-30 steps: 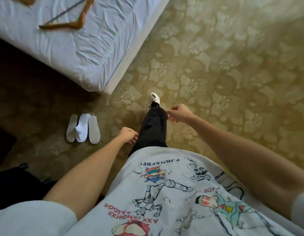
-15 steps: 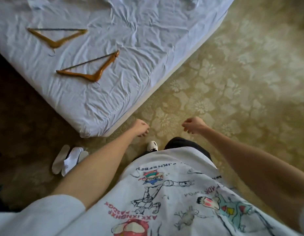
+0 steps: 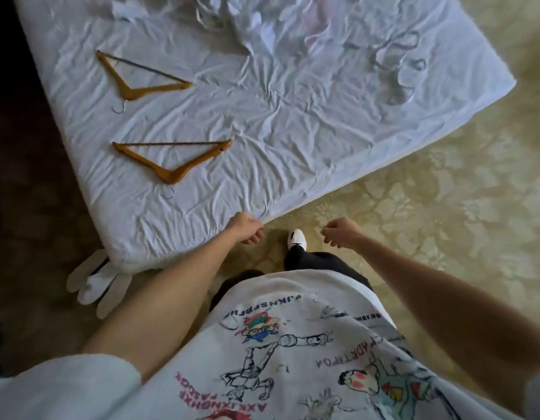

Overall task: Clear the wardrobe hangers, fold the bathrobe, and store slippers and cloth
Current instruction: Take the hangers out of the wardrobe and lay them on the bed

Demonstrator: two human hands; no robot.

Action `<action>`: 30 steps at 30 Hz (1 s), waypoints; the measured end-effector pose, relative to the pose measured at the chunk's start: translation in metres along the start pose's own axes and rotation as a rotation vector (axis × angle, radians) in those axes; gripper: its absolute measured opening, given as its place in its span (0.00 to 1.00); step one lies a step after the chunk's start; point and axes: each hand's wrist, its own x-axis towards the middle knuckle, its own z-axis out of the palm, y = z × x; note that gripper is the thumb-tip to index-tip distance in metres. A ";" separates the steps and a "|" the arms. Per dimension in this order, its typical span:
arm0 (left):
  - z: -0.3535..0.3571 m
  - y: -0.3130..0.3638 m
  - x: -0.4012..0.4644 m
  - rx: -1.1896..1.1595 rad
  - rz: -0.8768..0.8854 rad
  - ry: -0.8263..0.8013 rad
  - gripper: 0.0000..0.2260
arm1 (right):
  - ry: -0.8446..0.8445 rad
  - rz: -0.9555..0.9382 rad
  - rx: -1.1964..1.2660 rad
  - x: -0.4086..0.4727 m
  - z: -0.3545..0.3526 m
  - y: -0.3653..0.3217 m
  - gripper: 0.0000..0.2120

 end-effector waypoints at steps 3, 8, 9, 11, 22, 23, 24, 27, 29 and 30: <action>-0.017 0.024 0.009 -0.146 -0.051 0.096 0.08 | -0.035 -0.122 -0.089 0.039 -0.041 -0.058 0.10; -0.046 0.031 0.012 -0.340 -0.137 0.238 0.06 | -0.172 -0.306 -0.239 0.085 -0.055 -0.168 0.10; -0.052 0.029 0.013 -0.386 -0.157 0.267 0.06 | -0.195 -0.345 -0.268 0.092 -0.053 -0.187 0.10; -0.061 0.022 0.018 -0.474 -0.196 0.322 0.05 | -0.241 -0.408 -0.333 0.103 -0.045 -0.221 0.10; -0.123 -0.014 0.095 -0.825 -0.397 0.424 0.06 | -0.277 -0.449 -0.520 0.191 -0.022 -0.344 0.06; -0.131 -0.015 0.105 -0.836 -0.408 0.421 0.07 | -0.272 -0.449 -0.525 0.200 -0.019 -0.357 0.06; -0.141 -0.016 0.117 -0.844 -0.415 0.426 0.08 | -0.266 -0.453 -0.527 0.209 -0.015 -0.372 0.06; -0.167 -0.016 0.155 -0.857 -0.449 0.470 0.09 | -0.277 -0.492 -0.561 0.242 -0.001 -0.414 0.06; -0.178 -0.016 0.182 -0.878 -0.471 0.498 0.09 | -0.266 -0.528 -0.590 0.269 0.010 -0.440 0.07; -0.182 -0.017 0.197 -0.889 -0.485 0.507 0.10 | -0.255 -0.528 -0.576 0.284 0.015 -0.452 0.07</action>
